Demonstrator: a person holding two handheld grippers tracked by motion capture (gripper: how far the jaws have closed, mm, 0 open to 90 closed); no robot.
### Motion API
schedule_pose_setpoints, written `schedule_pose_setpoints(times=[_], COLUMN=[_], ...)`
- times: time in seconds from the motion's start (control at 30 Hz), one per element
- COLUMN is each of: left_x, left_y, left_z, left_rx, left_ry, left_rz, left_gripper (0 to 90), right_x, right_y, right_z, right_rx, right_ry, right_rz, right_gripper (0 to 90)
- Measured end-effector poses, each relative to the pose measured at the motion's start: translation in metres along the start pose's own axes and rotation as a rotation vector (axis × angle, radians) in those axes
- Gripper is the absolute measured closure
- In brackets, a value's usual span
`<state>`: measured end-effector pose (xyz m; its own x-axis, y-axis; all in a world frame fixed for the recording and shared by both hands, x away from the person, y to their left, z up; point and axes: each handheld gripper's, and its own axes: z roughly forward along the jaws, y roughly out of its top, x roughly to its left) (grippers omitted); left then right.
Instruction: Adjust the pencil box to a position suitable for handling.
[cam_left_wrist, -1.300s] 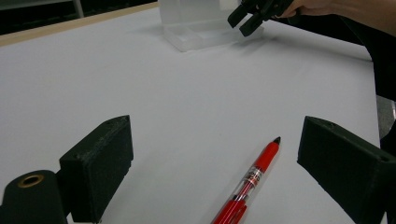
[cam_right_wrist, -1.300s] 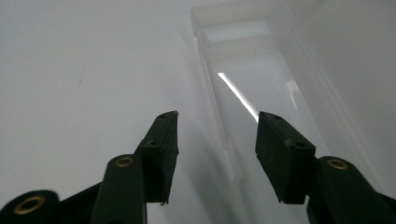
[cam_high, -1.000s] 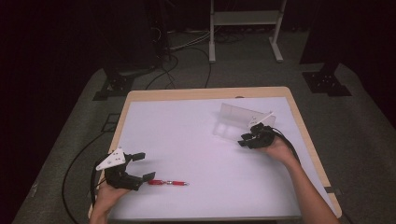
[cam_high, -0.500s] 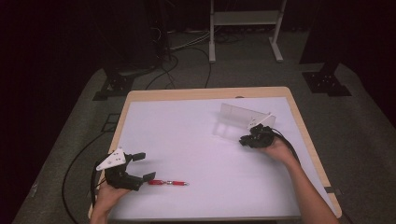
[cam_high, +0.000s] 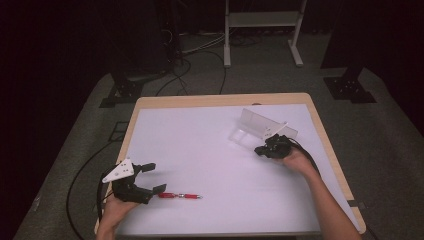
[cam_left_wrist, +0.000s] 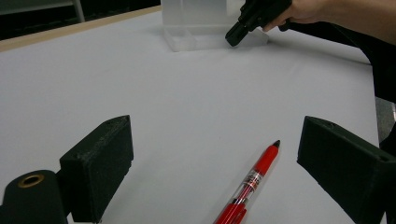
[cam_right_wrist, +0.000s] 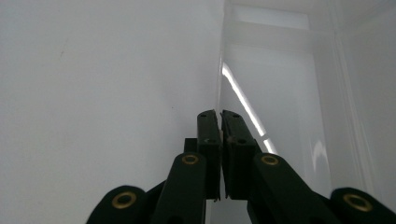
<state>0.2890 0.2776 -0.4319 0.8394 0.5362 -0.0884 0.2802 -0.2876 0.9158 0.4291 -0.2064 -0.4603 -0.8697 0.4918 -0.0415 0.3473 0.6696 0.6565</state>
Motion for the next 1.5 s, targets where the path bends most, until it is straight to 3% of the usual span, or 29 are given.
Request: schedule_pose_setpoints(times=[0.17,0.5,0.73,0.97,1.5], left_x=[0.0,0.001,0.001,0.001,0.001], left_y=[0.0,0.0,0.0,0.0,0.0], left_z=[0.0,-0.001,-0.001,-0.001,-0.001], left_rx=[-0.001,-0.003,-0.004,-0.004,-0.006], left_ry=[0.002,0.002,0.001,-0.001,-0.005], left_rz=[0.0,-0.003,-0.003,-0.003,-0.005], left_gripper=[9.8,9.8,9.8,9.8,9.8], right_x=[0.001,0.012,0.038,0.064,0.093], right_y=[0.002,0.01,0.023,0.033,0.049], right_z=[-0.002,-0.015,-0.026,-0.023,-0.002], right_rx=[-0.012,-0.051,-0.08,-0.094,-0.083], right_ry=[-0.001,-0.026,0.026,0.092,0.177], right_rz=[-0.012,-0.083,-0.175,-0.248,-0.33], right_gripper=[86.5,86.5,86.4,86.3,86.3])
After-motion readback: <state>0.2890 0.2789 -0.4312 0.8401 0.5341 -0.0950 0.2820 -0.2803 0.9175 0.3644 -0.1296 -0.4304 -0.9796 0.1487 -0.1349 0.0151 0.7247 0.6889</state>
